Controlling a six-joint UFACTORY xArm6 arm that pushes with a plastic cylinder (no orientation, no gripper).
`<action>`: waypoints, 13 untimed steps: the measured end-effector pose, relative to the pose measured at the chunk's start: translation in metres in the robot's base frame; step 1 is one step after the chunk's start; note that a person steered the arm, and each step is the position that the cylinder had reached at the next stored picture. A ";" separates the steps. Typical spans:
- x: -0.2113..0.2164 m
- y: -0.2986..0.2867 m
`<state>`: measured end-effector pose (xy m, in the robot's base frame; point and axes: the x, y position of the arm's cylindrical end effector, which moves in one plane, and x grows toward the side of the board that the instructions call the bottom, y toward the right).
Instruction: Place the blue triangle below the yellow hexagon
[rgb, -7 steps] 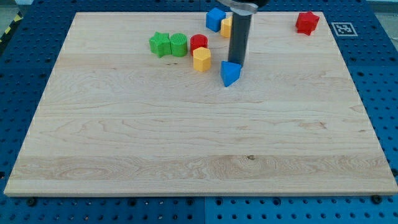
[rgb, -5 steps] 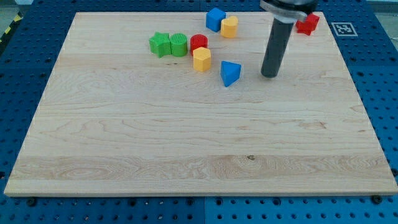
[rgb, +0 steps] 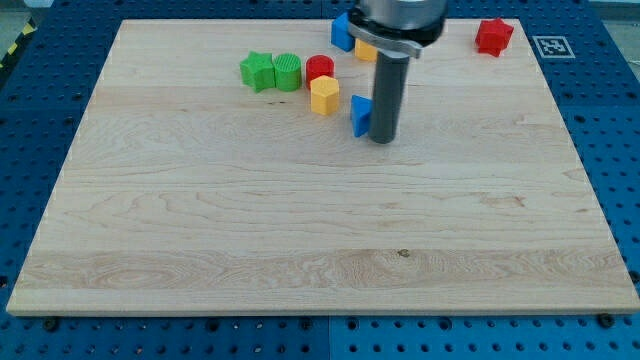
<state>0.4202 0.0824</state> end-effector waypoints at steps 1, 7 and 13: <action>0.002 0.036; -0.003 0.029; -0.032 0.010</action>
<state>0.3883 0.0921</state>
